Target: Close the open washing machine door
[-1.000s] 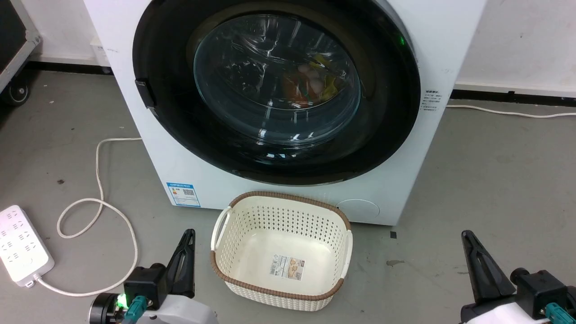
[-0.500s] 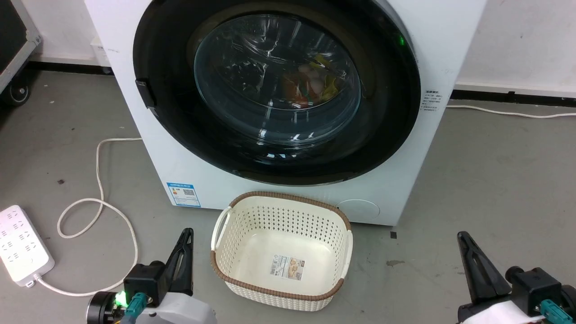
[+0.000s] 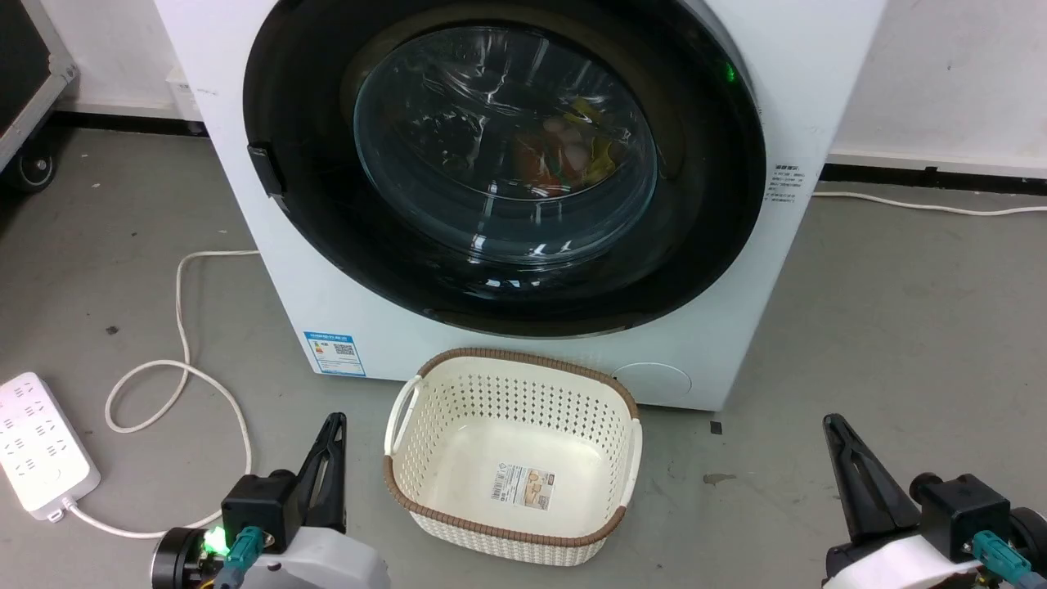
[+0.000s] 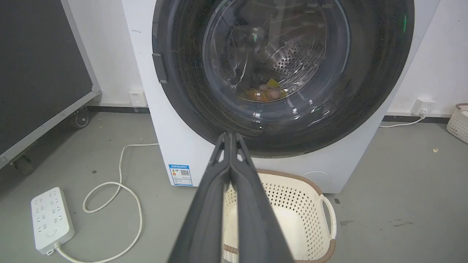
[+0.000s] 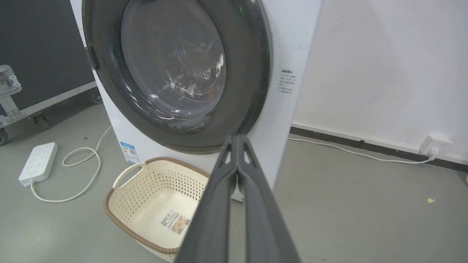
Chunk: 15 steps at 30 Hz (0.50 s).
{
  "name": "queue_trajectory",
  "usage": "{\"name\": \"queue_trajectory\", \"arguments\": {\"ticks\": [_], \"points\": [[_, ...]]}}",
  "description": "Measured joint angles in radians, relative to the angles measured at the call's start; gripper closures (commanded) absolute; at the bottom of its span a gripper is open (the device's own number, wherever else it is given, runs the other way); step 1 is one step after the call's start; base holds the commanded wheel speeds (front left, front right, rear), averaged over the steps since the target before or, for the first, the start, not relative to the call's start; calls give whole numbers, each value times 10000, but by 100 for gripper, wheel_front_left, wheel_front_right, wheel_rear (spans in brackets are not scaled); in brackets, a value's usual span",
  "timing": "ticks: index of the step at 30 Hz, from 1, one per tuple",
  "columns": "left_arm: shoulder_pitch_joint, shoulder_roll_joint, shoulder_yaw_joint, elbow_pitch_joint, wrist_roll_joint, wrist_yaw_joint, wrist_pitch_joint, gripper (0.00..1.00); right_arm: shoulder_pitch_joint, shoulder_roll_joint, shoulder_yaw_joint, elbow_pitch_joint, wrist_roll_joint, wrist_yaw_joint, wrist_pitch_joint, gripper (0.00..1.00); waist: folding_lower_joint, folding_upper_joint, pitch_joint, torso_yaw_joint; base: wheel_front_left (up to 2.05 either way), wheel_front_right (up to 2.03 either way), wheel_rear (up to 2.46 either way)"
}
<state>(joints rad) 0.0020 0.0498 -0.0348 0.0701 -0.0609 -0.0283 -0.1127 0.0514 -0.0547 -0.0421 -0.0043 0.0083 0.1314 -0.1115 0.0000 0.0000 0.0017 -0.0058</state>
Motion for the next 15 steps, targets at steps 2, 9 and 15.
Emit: {"name": "queue_trajectory", "arguments": {"ticks": [2, 9, 15], "points": [[0, 0, 12, -25, 54, 4, 46, 100, -3, 0, 12, 2, 0, 0, 42, 100, 0, 0, -1, 2, 0, 0, 0], [0, 2, 63, -125, 84, 35, 171, 100, -20, 0, 69, 4, 0, 0, 148, 100, 0, 0, -3, 10, 0, 0, 0], [0, 2, 104, -190, 159, 79, 320, 100, -56, 0, 119, 10, -2, 0, 307, 100, 0, 0, -5, 16, 0, 0, 0]]}}
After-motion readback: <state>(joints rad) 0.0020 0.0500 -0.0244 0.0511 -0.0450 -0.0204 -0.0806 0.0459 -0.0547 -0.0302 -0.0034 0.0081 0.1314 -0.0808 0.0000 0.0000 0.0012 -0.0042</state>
